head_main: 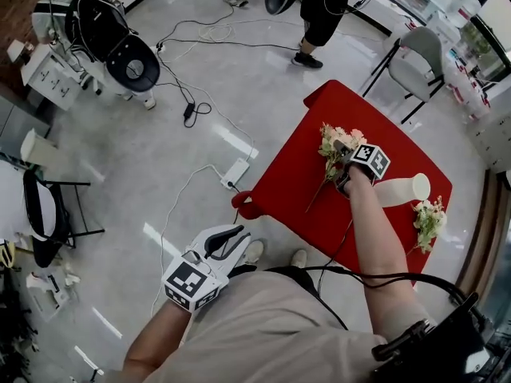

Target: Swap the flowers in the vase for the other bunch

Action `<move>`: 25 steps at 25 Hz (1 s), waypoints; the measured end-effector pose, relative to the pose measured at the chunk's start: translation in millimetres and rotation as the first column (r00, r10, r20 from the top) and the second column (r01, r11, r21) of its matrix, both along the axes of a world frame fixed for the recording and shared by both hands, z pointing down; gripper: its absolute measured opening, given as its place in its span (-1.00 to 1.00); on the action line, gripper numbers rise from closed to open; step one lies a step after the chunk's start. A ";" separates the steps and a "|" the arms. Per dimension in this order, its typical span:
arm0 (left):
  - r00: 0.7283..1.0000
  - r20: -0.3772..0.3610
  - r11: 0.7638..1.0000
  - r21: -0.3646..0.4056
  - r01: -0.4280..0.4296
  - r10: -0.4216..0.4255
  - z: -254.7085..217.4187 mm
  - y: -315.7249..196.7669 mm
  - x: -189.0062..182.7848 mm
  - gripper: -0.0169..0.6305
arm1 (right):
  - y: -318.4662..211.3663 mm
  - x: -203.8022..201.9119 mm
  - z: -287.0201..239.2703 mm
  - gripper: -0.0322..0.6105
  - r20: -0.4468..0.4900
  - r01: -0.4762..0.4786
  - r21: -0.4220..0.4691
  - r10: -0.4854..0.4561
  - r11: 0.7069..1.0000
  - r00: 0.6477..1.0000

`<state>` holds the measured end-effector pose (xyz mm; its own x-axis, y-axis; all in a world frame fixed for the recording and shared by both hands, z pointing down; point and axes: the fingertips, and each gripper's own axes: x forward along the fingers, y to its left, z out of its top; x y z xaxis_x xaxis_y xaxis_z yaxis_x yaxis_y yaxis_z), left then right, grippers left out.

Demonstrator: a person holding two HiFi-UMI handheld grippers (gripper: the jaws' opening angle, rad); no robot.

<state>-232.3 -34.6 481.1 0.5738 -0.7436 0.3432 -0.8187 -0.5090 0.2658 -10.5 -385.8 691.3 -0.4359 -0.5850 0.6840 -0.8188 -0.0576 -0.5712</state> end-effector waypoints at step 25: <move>0.990 -0.002 0.990 0.025 -0.138 0.138 -5.5 -3.7 26.2 -0.77 | 25.4 -22.4 -101.2 -0.63 -0.029 0.125 0.294 -0.122 0.948 0.992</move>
<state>-206.1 -38.3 475.6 0.6728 -0.6653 0.3235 -0.7391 -0.6236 0.2547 -32.9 -360.5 590.1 -0.5113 -0.7028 0.4946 -0.8150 0.2138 -0.5386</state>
